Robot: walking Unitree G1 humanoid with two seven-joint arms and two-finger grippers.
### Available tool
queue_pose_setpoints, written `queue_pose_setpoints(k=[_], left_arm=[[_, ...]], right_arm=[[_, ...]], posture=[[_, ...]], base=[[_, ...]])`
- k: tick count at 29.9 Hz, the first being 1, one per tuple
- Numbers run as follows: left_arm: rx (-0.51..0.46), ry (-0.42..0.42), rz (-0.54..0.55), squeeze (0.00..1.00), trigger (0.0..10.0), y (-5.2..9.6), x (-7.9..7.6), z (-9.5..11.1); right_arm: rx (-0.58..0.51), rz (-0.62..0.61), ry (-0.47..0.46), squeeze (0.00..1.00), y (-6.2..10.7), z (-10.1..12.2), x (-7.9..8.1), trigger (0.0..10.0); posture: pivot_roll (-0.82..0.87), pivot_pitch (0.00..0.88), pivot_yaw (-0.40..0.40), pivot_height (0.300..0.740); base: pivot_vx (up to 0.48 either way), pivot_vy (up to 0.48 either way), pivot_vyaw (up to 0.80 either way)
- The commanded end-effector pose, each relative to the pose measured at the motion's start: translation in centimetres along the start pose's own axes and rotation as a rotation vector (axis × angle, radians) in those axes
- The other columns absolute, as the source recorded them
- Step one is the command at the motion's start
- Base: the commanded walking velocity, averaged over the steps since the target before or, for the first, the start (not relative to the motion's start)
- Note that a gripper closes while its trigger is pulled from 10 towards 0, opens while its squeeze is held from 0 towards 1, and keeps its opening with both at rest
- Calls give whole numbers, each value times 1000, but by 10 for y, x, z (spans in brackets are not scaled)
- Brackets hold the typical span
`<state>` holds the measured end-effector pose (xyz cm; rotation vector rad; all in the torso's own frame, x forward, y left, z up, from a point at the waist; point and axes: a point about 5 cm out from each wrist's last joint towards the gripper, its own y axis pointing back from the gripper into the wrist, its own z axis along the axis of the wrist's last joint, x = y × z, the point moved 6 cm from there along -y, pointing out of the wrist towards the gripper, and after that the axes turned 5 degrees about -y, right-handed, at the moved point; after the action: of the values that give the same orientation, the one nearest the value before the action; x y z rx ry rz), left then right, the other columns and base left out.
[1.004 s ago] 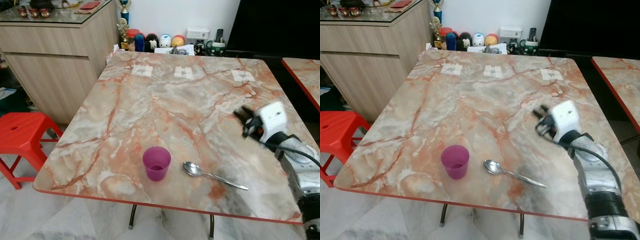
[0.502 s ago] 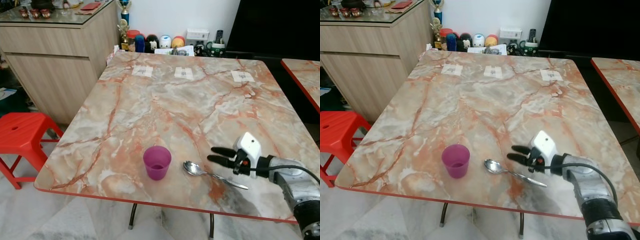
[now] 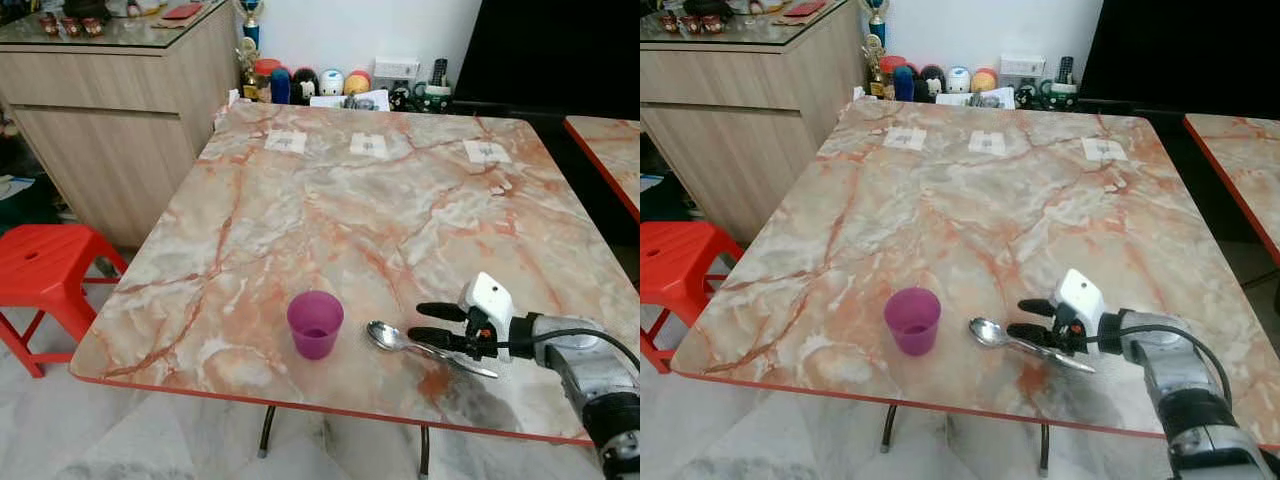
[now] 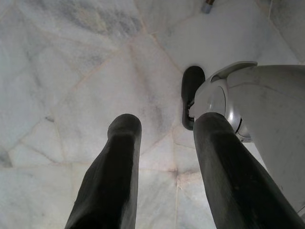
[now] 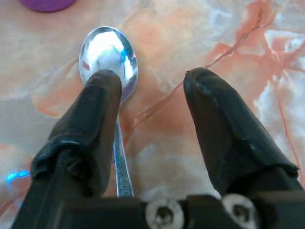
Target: Setting the table
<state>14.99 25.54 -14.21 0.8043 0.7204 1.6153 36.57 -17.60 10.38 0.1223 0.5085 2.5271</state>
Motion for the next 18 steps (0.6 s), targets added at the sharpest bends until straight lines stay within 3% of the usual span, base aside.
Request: queue_pose_setpoints(k=[1, 8, 18], left_arm=[[33, -1, 6, 0, 10000, 3, 3, -10], [33, 2, 7, 0, 10000, 3, 3, -11], [32, 7, 10, 0, 10000, 3, 3, -10]], right_arm=[[-14, 24, -3, 0, 1, 3, 1, 10000], [76, 37, 32, 0, 1, -12, 3, 10000], [94, 39, 38, 0, -5, -16, 6, 10000]], posture=[[112, 138, -24, 740], [115, 155, -27, 740], [120, 162, -27, 740]], base=[[0, 0, 0], [0, 0, 0], [0, 0, 0]])
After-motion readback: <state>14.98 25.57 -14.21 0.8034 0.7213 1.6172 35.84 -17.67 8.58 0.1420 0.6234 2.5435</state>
